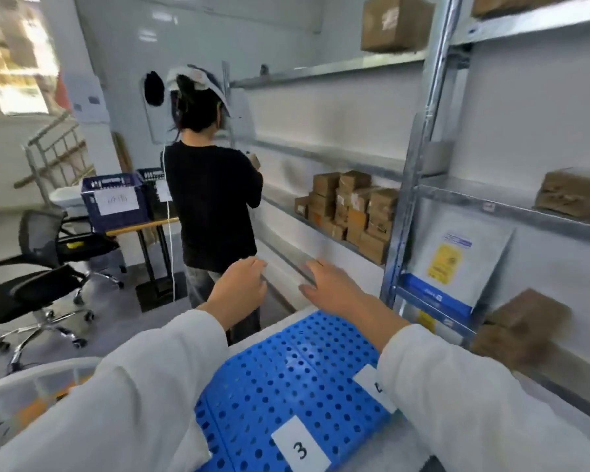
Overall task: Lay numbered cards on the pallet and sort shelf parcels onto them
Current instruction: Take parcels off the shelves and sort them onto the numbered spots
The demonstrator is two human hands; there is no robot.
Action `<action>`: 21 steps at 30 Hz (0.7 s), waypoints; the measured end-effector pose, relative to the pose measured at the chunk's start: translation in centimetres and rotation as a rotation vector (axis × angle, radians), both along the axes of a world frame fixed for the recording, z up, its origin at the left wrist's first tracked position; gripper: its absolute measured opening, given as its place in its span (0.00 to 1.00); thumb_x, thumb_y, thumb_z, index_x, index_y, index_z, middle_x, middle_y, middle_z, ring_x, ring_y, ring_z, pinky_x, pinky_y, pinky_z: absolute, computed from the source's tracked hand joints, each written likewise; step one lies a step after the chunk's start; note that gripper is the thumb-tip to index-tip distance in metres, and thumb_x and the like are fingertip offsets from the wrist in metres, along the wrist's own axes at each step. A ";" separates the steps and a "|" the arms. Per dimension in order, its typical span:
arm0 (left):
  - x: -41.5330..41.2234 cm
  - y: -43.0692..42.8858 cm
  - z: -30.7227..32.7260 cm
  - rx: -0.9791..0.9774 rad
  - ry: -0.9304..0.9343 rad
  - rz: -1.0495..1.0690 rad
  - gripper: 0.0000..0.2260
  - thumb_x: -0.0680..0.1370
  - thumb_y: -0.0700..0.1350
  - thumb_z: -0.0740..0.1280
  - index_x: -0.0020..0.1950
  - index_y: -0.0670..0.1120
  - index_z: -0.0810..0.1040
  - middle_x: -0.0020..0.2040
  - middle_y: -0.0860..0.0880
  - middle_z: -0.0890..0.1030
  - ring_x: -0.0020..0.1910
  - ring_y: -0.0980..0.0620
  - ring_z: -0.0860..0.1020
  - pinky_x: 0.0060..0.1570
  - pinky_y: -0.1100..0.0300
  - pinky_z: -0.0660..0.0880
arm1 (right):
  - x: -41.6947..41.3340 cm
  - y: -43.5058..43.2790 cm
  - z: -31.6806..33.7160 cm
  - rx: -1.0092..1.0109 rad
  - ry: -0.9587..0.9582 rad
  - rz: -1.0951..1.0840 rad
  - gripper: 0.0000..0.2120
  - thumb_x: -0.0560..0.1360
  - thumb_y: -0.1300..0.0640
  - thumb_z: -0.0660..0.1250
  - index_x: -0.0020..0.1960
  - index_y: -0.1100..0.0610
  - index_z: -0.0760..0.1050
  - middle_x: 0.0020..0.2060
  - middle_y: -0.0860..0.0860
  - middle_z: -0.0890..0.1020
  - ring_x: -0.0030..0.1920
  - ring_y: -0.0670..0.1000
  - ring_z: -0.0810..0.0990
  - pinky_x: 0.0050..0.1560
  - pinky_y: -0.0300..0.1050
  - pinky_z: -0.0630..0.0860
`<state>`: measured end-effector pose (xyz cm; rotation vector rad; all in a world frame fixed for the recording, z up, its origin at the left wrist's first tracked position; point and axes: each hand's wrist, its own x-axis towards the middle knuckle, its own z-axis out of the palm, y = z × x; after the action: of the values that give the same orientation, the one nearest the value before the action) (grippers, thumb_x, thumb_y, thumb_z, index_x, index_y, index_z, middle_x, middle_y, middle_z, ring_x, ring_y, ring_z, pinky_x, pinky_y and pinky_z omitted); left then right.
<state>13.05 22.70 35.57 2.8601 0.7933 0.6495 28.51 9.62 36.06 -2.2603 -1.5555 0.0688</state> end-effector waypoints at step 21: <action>29.5 -15.8 3.1 0.139 -0.029 -0.292 0.21 0.80 0.51 0.60 0.72 0.45 0.66 0.70 0.47 0.70 0.70 0.49 0.67 0.71 0.54 0.61 | 24.3 -19.4 1.4 0.041 -0.004 -0.352 0.30 0.78 0.48 0.63 0.75 0.58 0.59 0.71 0.55 0.66 0.67 0.56 0.69 0.66 0.49 0.67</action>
<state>42.56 6.89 38.71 2.9958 0.3256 0.7283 52.78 -9.73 37.44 -2.4646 -1.1277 -0.0650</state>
